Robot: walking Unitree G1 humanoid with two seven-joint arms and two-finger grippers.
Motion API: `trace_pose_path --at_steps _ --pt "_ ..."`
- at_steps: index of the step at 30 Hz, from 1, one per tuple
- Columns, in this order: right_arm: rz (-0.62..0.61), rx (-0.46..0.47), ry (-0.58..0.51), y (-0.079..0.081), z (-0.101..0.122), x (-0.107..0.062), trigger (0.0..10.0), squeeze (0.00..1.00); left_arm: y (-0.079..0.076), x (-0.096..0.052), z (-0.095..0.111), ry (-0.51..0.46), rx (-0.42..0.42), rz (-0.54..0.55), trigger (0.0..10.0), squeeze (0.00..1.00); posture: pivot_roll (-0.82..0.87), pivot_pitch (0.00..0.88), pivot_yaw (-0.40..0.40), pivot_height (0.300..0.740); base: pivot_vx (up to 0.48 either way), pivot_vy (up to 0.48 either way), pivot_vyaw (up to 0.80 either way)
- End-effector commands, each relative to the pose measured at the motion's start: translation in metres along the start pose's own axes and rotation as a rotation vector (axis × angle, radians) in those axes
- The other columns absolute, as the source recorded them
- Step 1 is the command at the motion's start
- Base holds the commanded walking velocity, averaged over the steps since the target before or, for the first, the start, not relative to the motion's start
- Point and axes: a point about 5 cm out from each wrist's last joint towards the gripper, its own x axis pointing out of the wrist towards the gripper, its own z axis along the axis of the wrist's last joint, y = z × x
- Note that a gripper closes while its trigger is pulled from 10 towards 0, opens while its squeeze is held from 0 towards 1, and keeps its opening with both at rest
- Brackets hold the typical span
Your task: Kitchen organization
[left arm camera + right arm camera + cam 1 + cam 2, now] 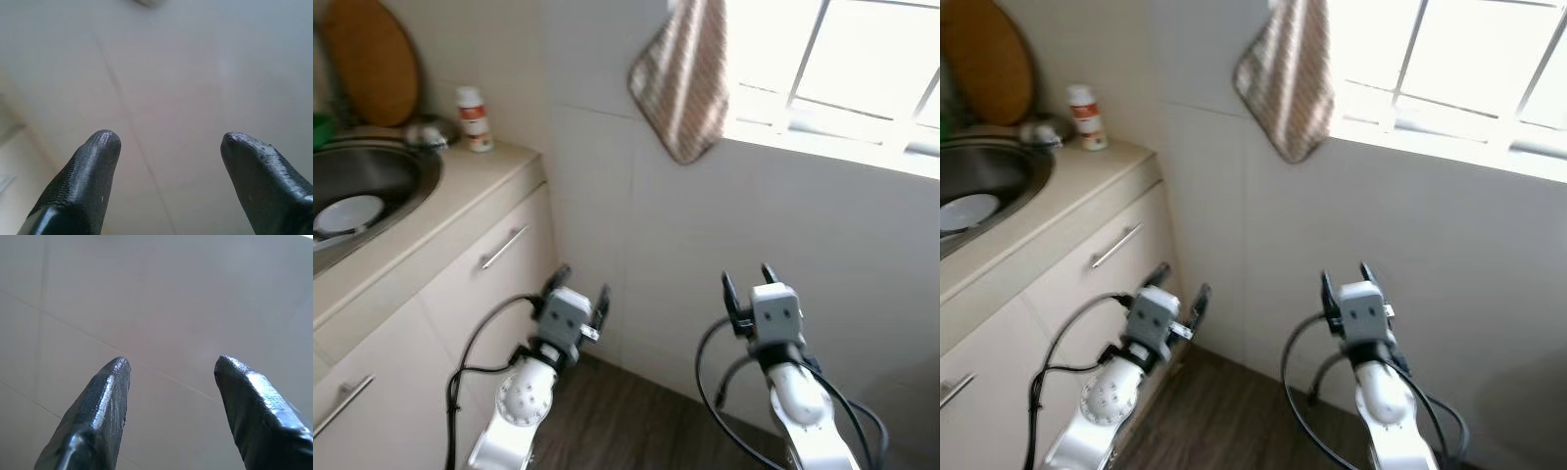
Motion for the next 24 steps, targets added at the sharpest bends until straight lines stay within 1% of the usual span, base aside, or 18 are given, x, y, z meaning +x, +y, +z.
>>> trace_pose_path --at_steps 1,2,3,4,5,7,8,10,11,13,15,19,24 --pt "0.029 -0.033 0.015 0.006 -0.004 -0.002 10.0 0.0 0.0 -0.006 -0.016 0.095 0.027 -0.024 10.0 0.0 0.05 0.0 -0.032 0.74 0.0 0.0 -0.8" --pt "0.055 -0.051 0.039 0.008 -0.01 -0.005 10.0 0.0 0.001 -0.014 -0.025 0.14 0.038 -0.037 10.0 0.0 0.05 0.0 -0.029 0.74 0.0 0.0 -0.8" --pt "0.068 -0.055 0.048 0.009 -0.012 -0.007 10.0 0.0 0.001 -0.018 -0.028 0.146 0.039 -0.04 10.0 0.0 0.05 0.0 -0.029 0.74 0.0 0.0 -0.8" --pt "0.068 -0.055 0.048 0.009 -0.012 -0.007 10.0 0.0 0.001 -0.018 -0.028 0.146 0.039 -0.04 10.0 0.0 0.05 0.0 -0.029 0.74 0.0 0.0 -0.8" --pt "0.086 -0.076 0.061 0.01 -0.017 -0.013 10.0 0.0 0.004 -0.027 -0.035 0.183 0.036 -0.043 10.0 0.0 0.05 0.0 -0.029 0.74 0.0 0.0 -0.8" --pt "0.095 -0.088 0.069 0.01 -0.021 -0.017 10.0 0.0 0.006 -0.03 -0.039 0.206 0.022 -0.038 10.0 0.0 0.06 0.0 -0.029 0.74 0.0 0.0 -0.8" --pt "0.098 -0.086 0.081 0.011 -0.024 -0.019 10.0 0.0 0.007 -0.03 -0.042 0.219 0.008 -0.031 10.0 0.0 0.06 0.0 -0.028 0.74 0.0 0.0 -0.8" --pt "0.096 -0.08 0.092 0.012 -0.027 -0.019 10.0 0.0 0.006 -0.029 -0.044 0.228 0.008 -0.034 10.0 0.0 0.06 0.0 -0.027 0.74 0.0 0.0 -0.8" --pt "0.112 -0.093 0.126 0.015 -0.032 -0.018 10.0 0.0 0.004 -0.027 -0.046 0.24 0.008 -0.036 10.0 0.0 0.05 0.0 -0.024 0.74 0.0 0.0 -0.78" --pt "0.127 -0.106 0.158 0.017 -0.037 -0.018 10.0 0.0 0.004 -0.027 -0.047 0.249 0.009 -0.035 10.0 0.0 0.05 0.0 -0.022 0.74 0.0 0.0 -0.78" --pt "0.175 -0.116 0.226 0.023 -0.046 -0.017 10.0 0.0 0.004 -0.025 -0.048 0.251 0.004 -0.033 10.0 0.0 0.04 0.0 -0.021 0.74 0.0 0.0 -0.74" --pt "0.182 -0.118 0.258 0.024 -0.05 -0.015 10.0 0.0 0.004 -0.024 -0.048 0.252 -0.001 -0.033 10.0 0.0 0.04 0.0 -0.018 0.74 0.0 0.0 -0.73" --pt "0.22 -0.16 0.256 0.028 -0.05 -0.014 10.0 0.0 0.004 -0.023 -0.049 0.253 -0.004 -0.03 10.0 0.0 0.05 0.0 -0.018 0.74 0.0 0.0 -0.76"
